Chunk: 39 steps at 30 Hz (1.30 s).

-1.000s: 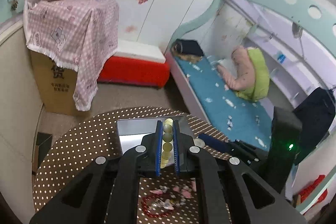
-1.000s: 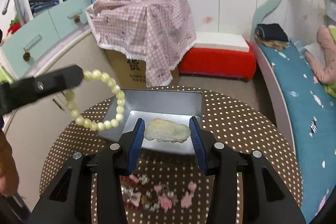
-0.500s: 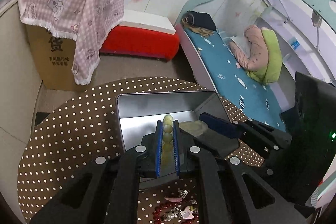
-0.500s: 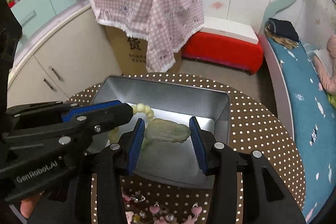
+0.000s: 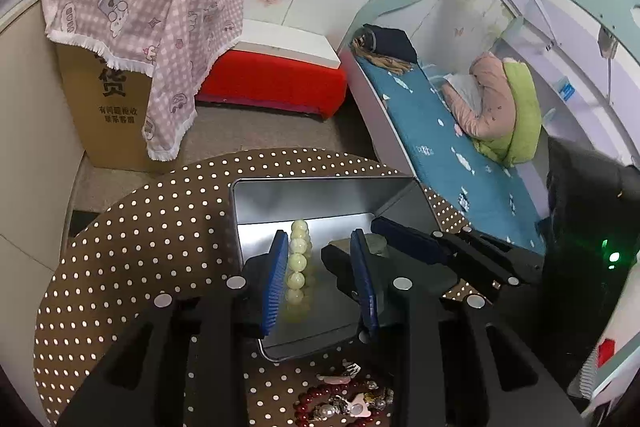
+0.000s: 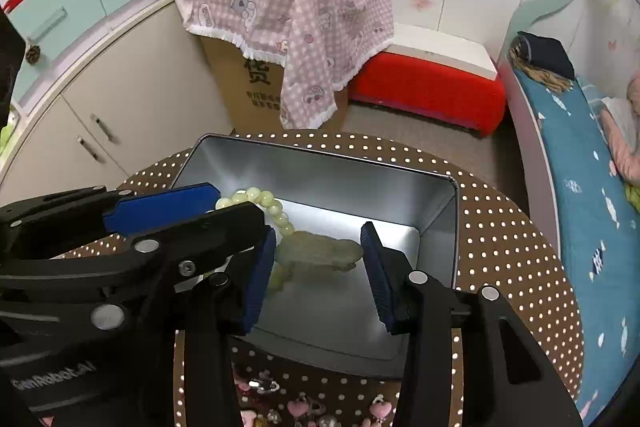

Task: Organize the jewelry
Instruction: 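Carry the bracelet and jade pendant into the grey metal box and release both, then withdraw both tools from the box back toward the jewelry pile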

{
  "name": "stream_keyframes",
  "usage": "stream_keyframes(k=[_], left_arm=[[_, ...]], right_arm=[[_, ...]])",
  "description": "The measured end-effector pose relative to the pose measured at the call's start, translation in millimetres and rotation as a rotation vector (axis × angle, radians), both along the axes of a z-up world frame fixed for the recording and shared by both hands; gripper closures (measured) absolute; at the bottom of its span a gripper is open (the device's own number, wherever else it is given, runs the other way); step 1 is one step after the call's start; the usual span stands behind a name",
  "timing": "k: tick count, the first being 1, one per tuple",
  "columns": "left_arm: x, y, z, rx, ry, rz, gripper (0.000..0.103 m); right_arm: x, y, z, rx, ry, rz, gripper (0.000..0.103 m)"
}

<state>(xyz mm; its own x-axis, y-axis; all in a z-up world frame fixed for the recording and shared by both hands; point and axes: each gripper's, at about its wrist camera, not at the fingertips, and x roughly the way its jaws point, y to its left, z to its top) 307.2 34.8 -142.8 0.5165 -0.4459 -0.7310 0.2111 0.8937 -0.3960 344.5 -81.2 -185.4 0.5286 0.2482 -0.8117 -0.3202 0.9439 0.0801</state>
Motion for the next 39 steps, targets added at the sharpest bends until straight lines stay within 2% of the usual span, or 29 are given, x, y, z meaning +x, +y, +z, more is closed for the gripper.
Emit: stream_keyframes(k=[3, 9, 11, 13, 15, 18, 22, 26, 33, 39], left_arm=[[-4, 4, 7, -0.014, -0.016, 0.028, 0.051], [-13, 7, 18, -0.018, -0.032, 0.041, 0.051], [-20, 10, 23, -0.024, -0.043, 0.049, 0.051], [-28, 14, 30, -0.019, -0.065, 0.065, 0.051], [-40, 17, 39, 0.002, -0.1, 0.085, 0.051], [-64, 25, 54, 0.05, -0.175, 0.141, 0.036], [-95, 29, 67, 0.122, -0.253, 0.192, 0.036], [-122, 31, 68, 0.166, -0.29, 0.239, 0.036], [-141, 31, 49, 0.193, -0.253, 0.246, 0.036], [-142, 16, 22, 0.205, -0.191, 0.209, 0.036]], right_arm=[[-1, 1, -1, -0.004, -0.004, -0.005, 0.059], [-3, -4, 3, 0.025, -0.008, -0.01, 0.058], [-8, -8, 11, 0.045, -0.031, -0.023, 0.049], [-16, -13, 22, 0.058, -0.059, -0.034, 0.047], [-27, -18, 36, 0.069, -0.093, -0.038, 0.045], [-45, -27, 53, 0.072, -0.142, -0.053, 0.042], [-80, -45, 74, 0.089, -0.212, -0.08, 0.041], [-115, -62, 80, 0.1, -0.248, -0.097, 0.039], [-156, -92, 66, 0.097, -0.251, -0.154, 0.039], [-163, -112, 37, 0.112, -0.204, -0.199, 0.039]])
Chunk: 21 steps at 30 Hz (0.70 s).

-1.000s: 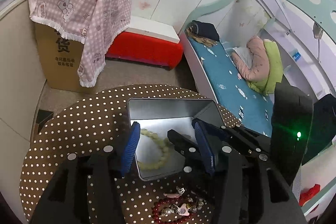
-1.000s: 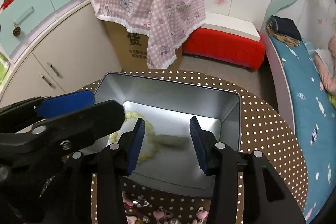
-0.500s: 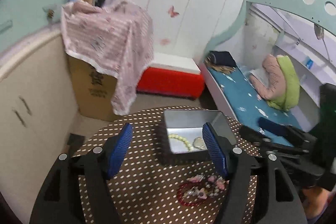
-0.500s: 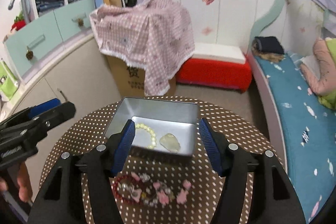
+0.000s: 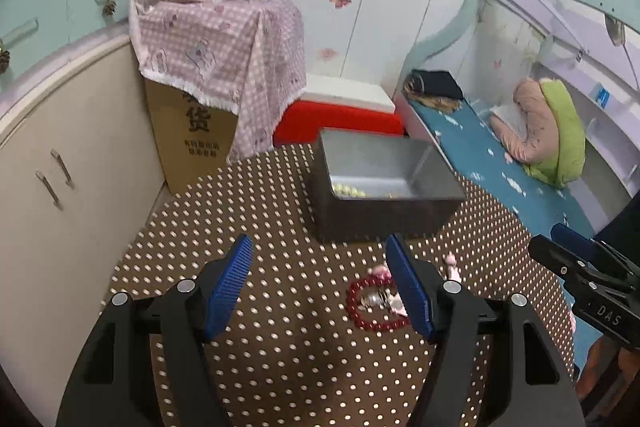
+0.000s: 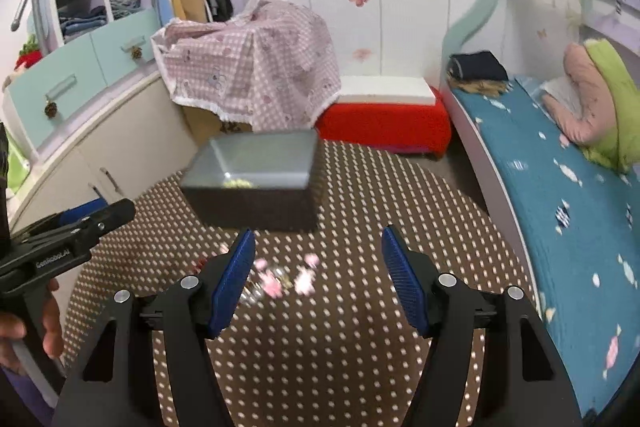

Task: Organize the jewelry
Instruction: 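Withdraw both tools from the box back toward the jewelry pile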

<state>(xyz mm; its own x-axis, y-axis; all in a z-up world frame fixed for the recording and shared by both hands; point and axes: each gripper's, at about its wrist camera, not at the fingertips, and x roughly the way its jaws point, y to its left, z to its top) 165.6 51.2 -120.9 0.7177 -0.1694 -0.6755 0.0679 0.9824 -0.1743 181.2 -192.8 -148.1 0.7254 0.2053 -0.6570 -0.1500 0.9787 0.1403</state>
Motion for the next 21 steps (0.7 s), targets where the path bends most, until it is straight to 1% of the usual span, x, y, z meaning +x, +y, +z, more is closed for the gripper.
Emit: stream_keyframes(k=[4, 7, 12, 15, 17, 19, 21], left_arm=[[7, -14, -16, 0.031, 0.021, -0.013, 0.036], [13, -27, -26, 0.043, 0.041, -0.038, 0.037], [25, -49, -44, 0.089, 0.065, -0.08, 0.037], [31, -58, -51, 0.103, 0.079, -0.098, 0.043], [36, -58, -54, 0.099, 0.084, -0.102, 0.044], [41, -60, -57, 0.102, 0.091, -0.112, 0.05], [43, -62, -59, 0.107, 0.093, -0.114, 0.051]], right_arm=[[0, -7, -20, 0.016, 0.036, -0.008, 0.039], [3, -7, -33, 0.024, 0.059, 0.001, 0.039], [7, -9, -53, 0.03, 0.093, 0.016, 0.039], [13, -9, -58, 0.033, 0.105, 0.019, 0.039], [17, -9, -62, 0.041, 0.114, 0.021, 0.039], [19, -8, -64, 0.046, 0.115, 0.027, 0.039], [21, -7, -65, 0.047, 0.119, 0.032, 0.039]])
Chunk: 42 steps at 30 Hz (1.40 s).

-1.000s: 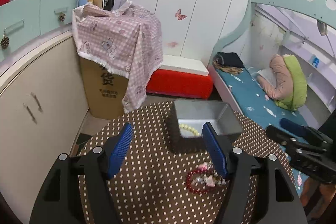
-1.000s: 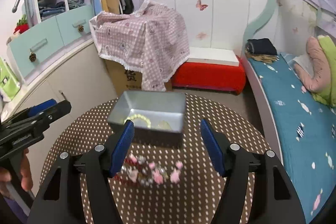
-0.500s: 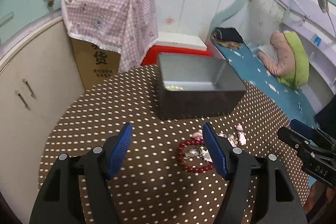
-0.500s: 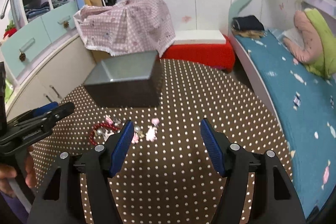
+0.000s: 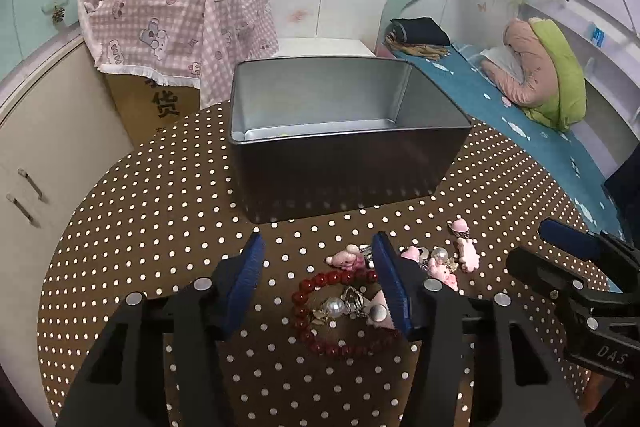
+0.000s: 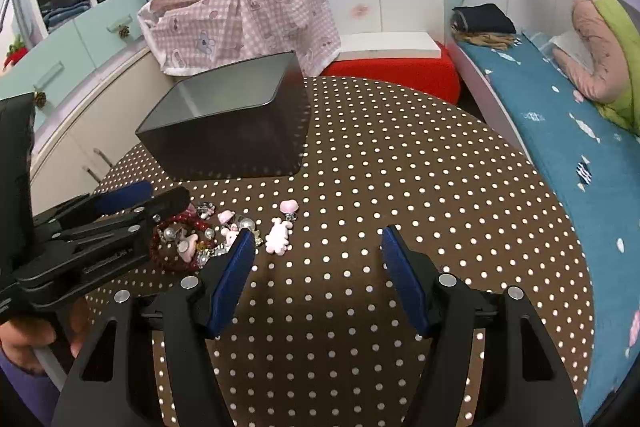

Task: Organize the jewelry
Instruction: 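Withdraw both tools from the box back toward the jewelry pile, then grasp the pink bunny charm with the right tool, then carry the pink charm into the grey box and open the right tool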

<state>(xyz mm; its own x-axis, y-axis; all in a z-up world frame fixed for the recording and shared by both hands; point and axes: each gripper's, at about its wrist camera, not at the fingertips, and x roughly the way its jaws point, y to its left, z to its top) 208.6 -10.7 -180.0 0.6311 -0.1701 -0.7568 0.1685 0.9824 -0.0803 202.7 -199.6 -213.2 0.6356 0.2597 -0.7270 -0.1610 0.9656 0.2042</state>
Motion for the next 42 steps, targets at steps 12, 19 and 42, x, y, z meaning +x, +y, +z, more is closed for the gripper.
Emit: stream_keyframes(k=[12, 19, 42], left_arm=[[1, 8, -2, -0.067, 0.004, -0.028, 0.095], [-7, 35, 23, -0.152, -0.037, 0.001, 0.097], [-23, 71, 64, -0.252, -0.111, -0.011, 0.097]], right_arm=[[11, 10, -12, -0.017, 0.029, 0.015, 0.039], [14, 15, -10, -0.076, 0.021, -0.002, 0.04], [22, 43, -11, -0.141, 0.044, 0.067, 0.086]])
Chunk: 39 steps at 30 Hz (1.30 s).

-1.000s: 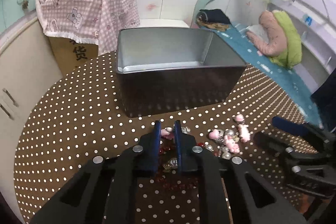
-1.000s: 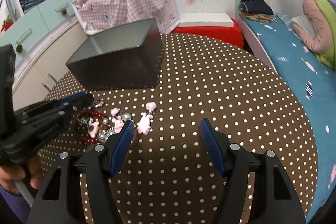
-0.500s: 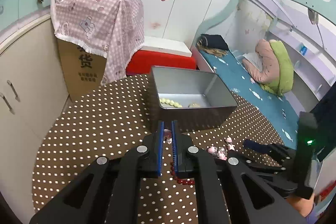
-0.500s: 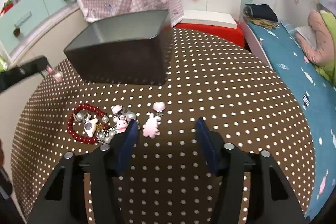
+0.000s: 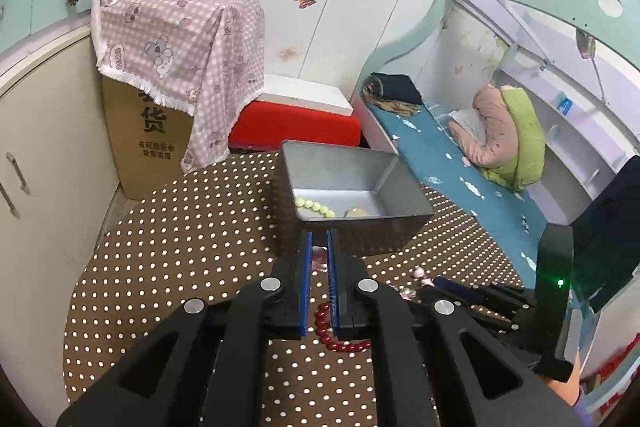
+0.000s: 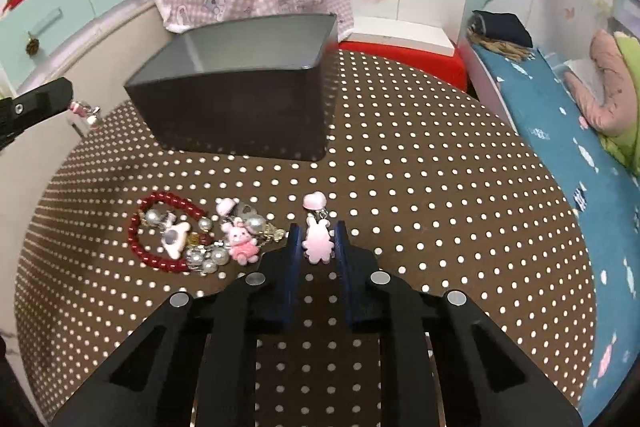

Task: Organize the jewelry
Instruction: 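Carry the pink charm into the grey box and open the right tool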

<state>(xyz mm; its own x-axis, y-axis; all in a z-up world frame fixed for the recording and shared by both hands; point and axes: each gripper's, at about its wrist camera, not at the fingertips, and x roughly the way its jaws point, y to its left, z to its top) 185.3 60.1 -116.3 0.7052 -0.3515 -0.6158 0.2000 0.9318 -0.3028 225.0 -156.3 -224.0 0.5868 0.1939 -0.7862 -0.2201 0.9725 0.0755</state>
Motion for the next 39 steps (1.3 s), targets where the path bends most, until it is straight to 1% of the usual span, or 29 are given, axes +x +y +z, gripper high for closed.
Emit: stream_keyframes(k=[6, 11, 15, 17, 20, 21, 25, 27, 30, 33, 39], left_arm=[[5, -7, 21, -0.033, -0.028, -0.048, 0.097], [15, -18, 36, -0.047, -0.038, -0.094, 0.097], [27, -24, 48, -0.065, -0.045, -0.117, 0.097], [35, -26, 51, -0.077, -0.033, -0.136, 0.097], [52, -29, 48, -0.096, 0.008, -0.152, 0.097], [60, -30, 44, -0.099, 0.038, -0.153, 0.097], [82, -32, 27, -0.1, 0.1, -0.146, 0.097], [92, -33, 16, -0.101, 0.139, -0.142, 0.097], [101, -34, 2, -0.101, 0.176, -0.139, 0.097], [104, -34, -8, -0.076, 0.189, -0.13, 0.097], [113, -31, -24, -0.069, 0.233, -0.113, 0.097]], right_arm=[[-10, -8, 30, 0.035, -0.057, 0.006, 0.086], [-9, -20, 61, 0.125, -0.088, 0.017, 0.086], [-1, -24, 83, 0.155, -0.117, 0.02, 0.086], [5, -23, 96, 0.162, -0.135, 0.027, 0.086], [19, -17, 110, 0.166, -0.151, 0.04, 0.086], [24, -13, 113, 0.163, -0.151, 0.045, 0.086], [47, 0, 111, 0.17, -0.127, 0.066, 0.086], [57, 7, 104, 0.174, -0.102, 0.077, 0.086], [71, 20, 89, 0.163, -0.062, 0.093, 0.086], [80, 28, 75, 0.153, -0.031, 0.101, 0.086], [90, 37, 53, 0.139, 0.012, 0.107, 0.086]])
